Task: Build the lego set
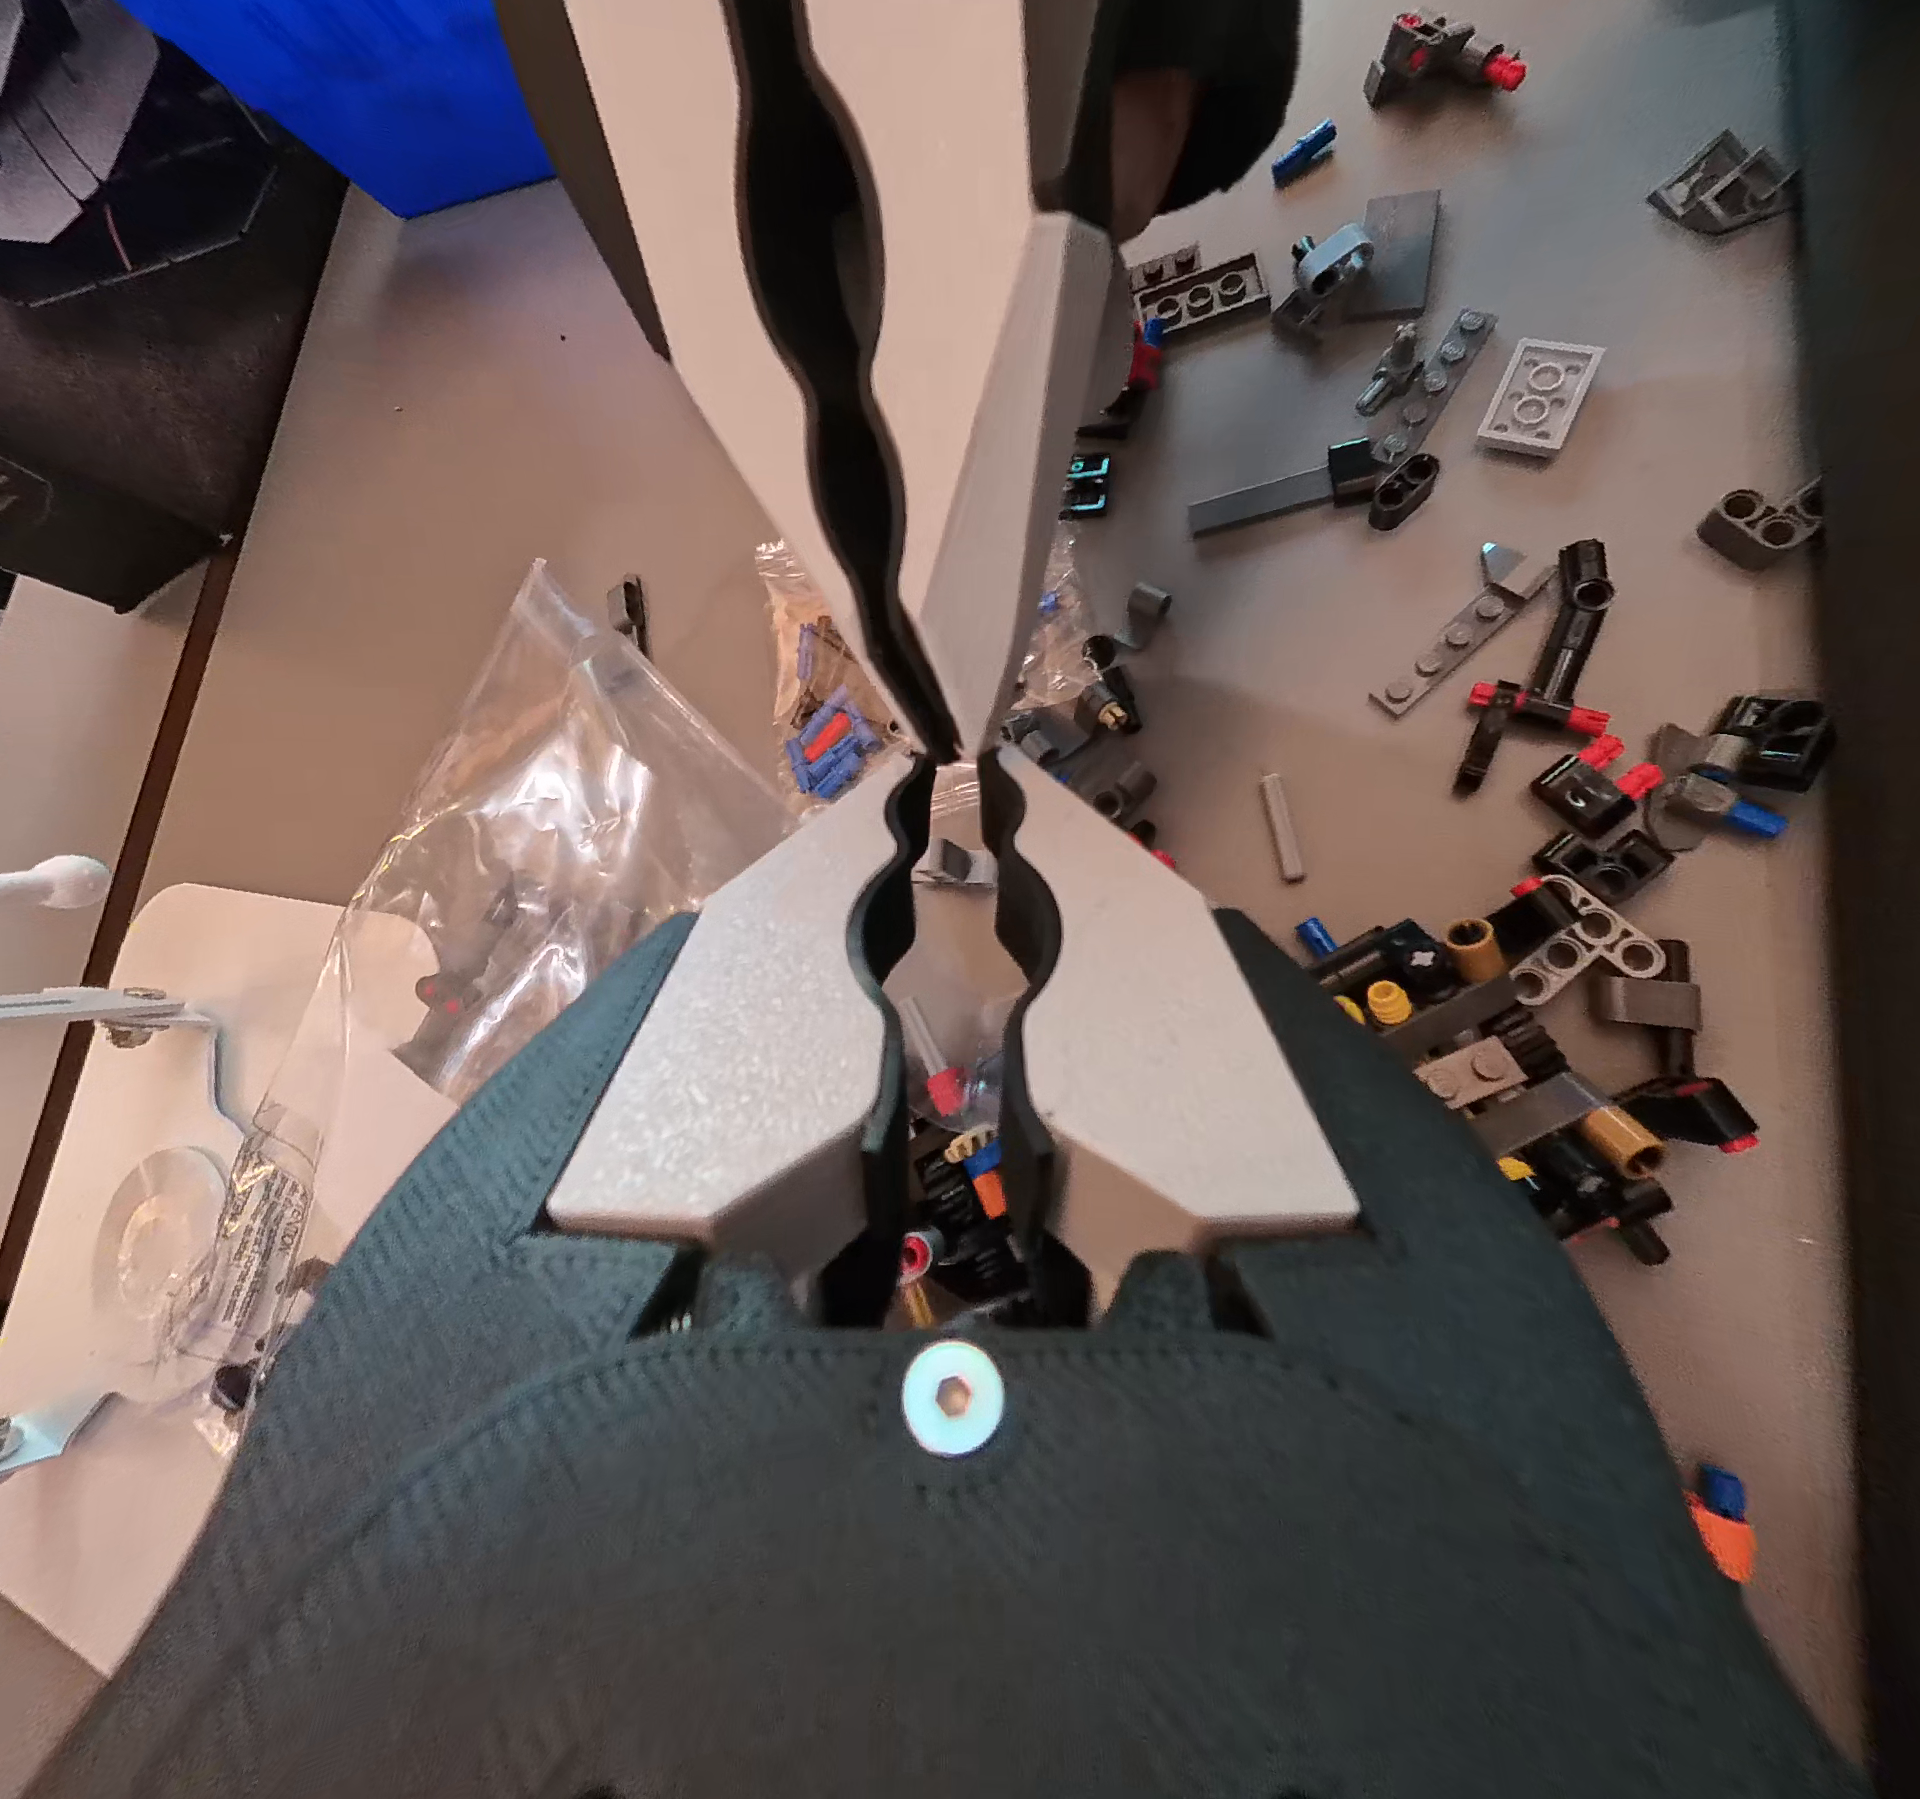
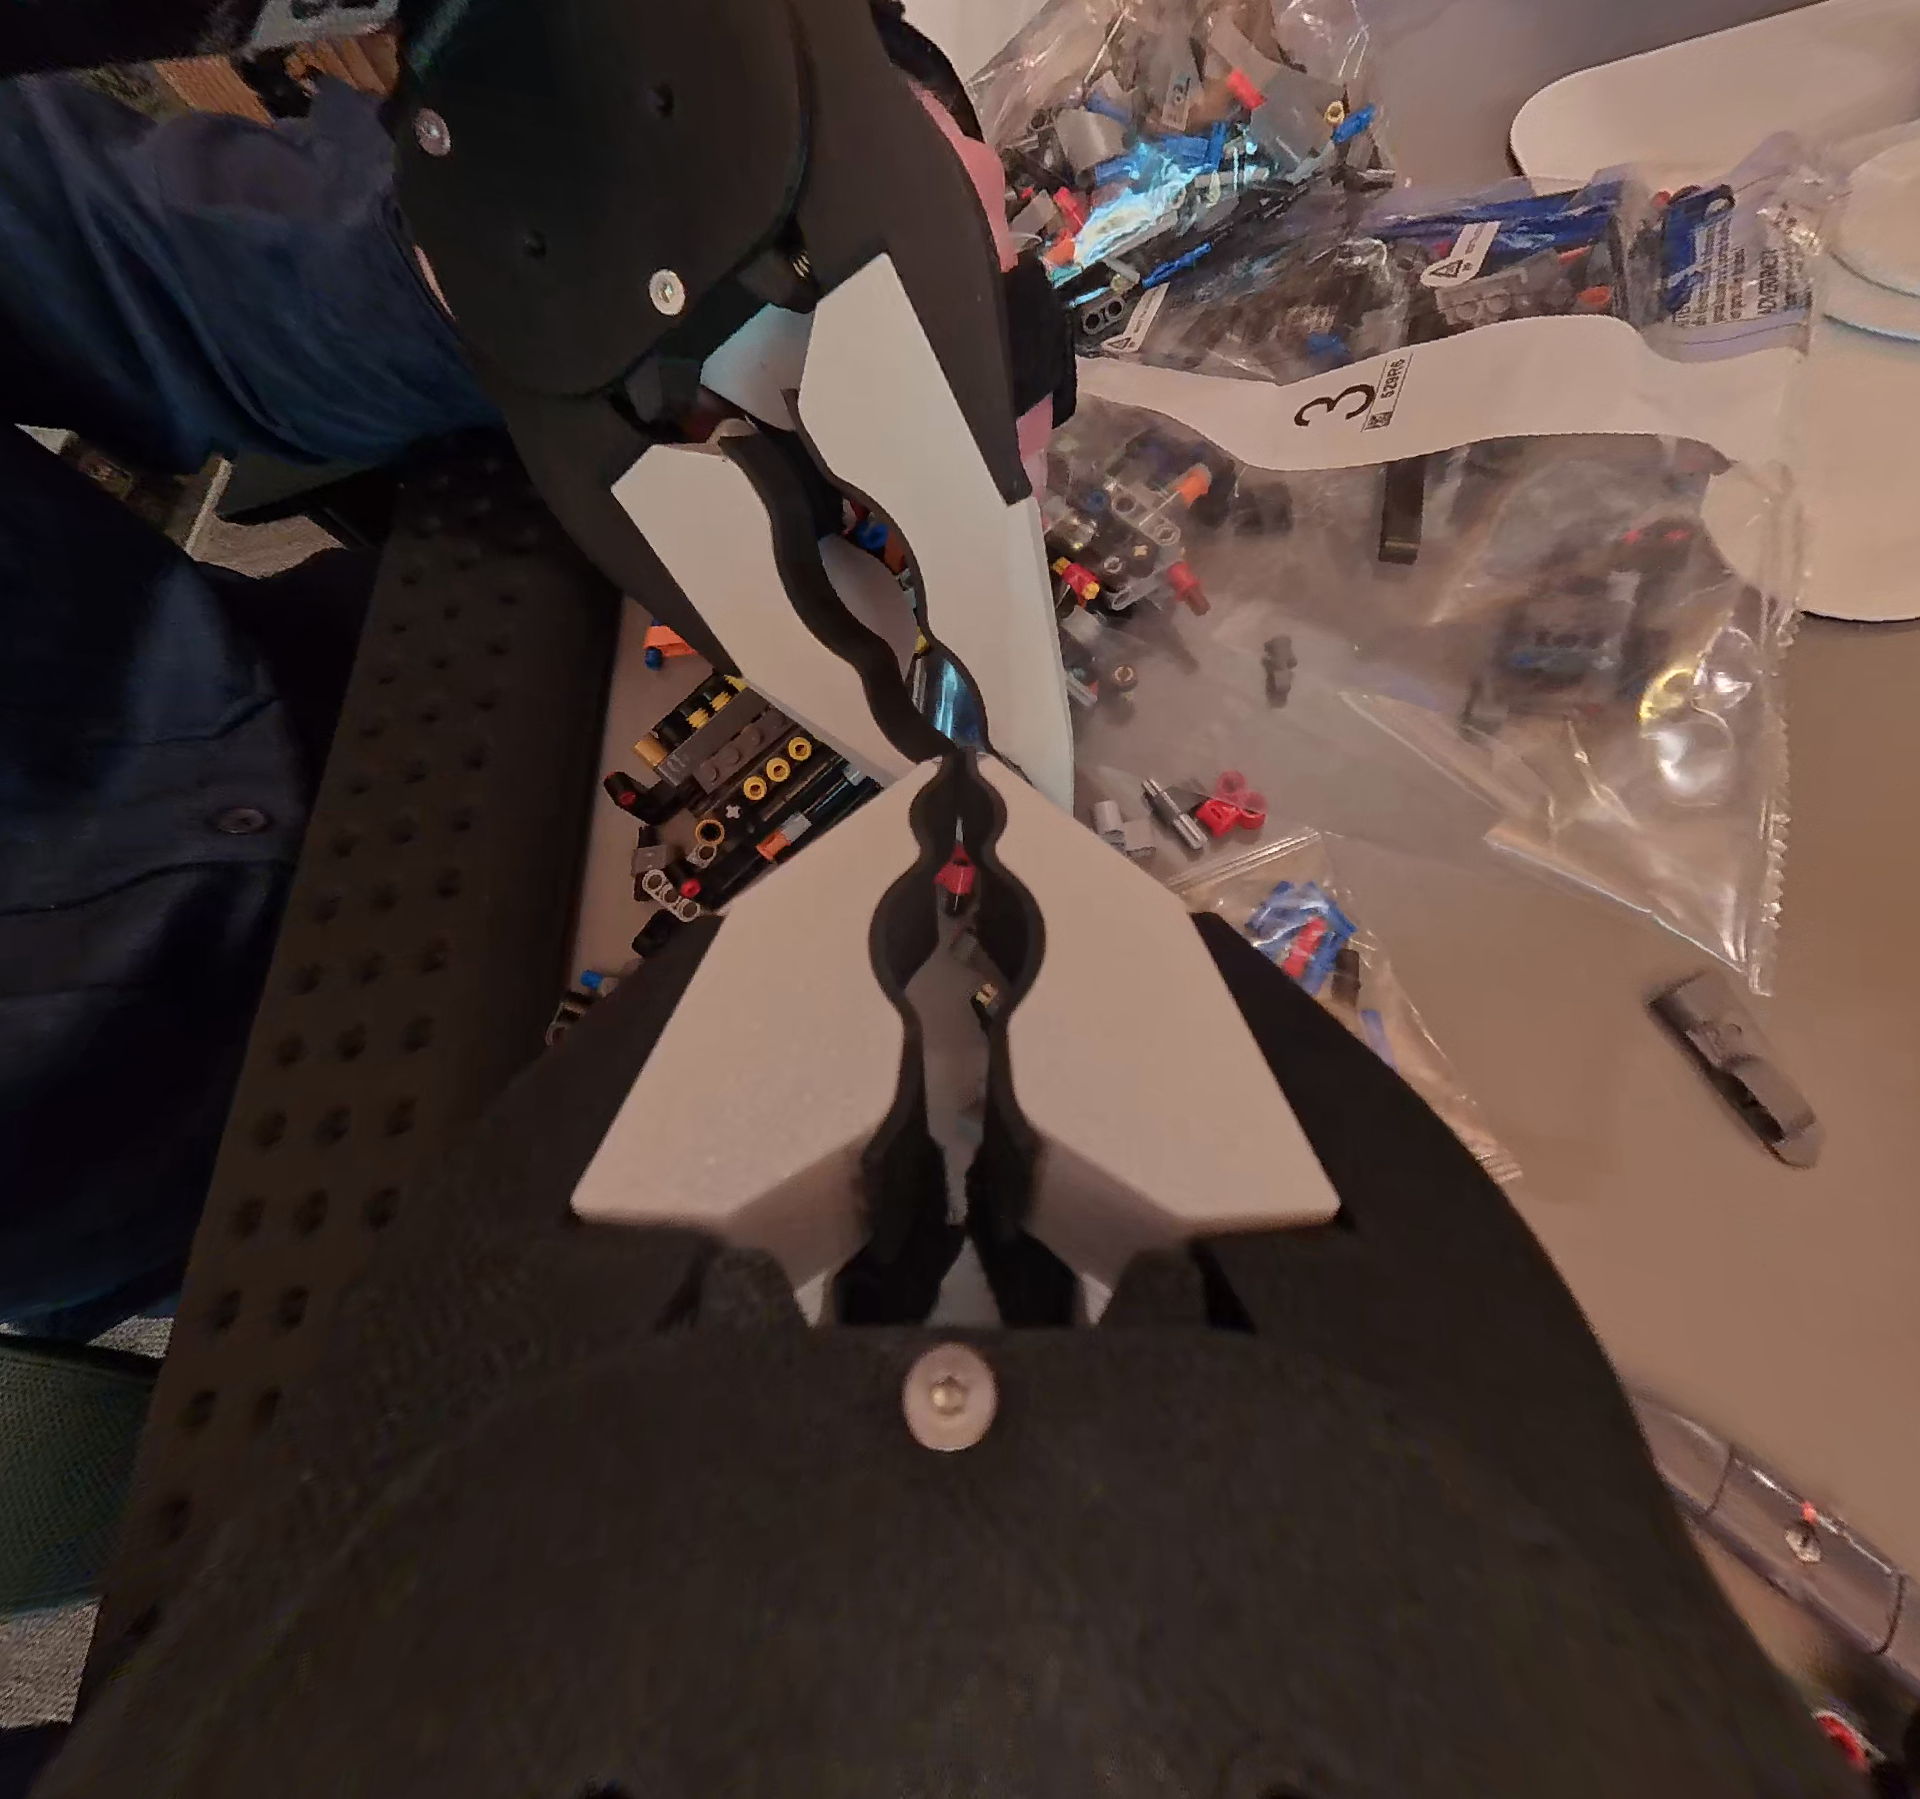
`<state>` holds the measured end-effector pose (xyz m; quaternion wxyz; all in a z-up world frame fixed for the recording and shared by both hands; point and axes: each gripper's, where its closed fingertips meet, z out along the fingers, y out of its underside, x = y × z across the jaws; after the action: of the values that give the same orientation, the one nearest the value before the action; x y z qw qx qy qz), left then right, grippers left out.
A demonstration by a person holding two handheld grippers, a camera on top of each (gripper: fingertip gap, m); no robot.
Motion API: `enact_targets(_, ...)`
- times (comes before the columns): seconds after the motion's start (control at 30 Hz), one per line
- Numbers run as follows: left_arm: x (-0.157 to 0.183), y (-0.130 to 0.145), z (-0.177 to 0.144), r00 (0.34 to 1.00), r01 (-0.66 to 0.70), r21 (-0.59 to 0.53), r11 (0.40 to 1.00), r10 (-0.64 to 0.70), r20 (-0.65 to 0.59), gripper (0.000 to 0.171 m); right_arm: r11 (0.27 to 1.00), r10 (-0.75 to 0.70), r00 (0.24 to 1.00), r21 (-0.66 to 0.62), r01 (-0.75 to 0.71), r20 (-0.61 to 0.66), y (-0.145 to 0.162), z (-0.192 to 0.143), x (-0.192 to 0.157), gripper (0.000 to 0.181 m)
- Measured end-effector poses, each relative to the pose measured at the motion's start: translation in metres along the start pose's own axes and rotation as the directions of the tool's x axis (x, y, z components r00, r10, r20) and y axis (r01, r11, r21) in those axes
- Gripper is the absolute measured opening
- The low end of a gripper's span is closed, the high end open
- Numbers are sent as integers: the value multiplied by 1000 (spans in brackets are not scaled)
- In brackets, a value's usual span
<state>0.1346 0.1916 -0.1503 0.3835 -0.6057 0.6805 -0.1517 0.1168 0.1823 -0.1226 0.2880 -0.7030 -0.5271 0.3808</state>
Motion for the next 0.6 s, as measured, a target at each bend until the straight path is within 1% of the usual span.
enact_targets(0.17, -4, -2, -3, 1000, -4, 15, 1000, 3, 25, 2, 1000, 16, 1000, 20, -16, 13, -3, -2, -1, 4)
enact_targets(0.23, -5, -2, -3, 999, -10, 11, 1000, 10, 37, 2, 1000, 11, 1000, 13, -11, 6, -2, -1, 0, 0)
enact_targets(0.4, -9, -7, -7, 998, -16, 35, 999, 14, 62, 0, 999, -36, 999, 22, 37, -38, -5, -5, 2, 0)
enact_targets(0.6, -9, -9, -9, 997, -30, 43, 999, 27, 74, 0, 997, -38, 998, 61, 41, -53, -11, -12, 4, 0)
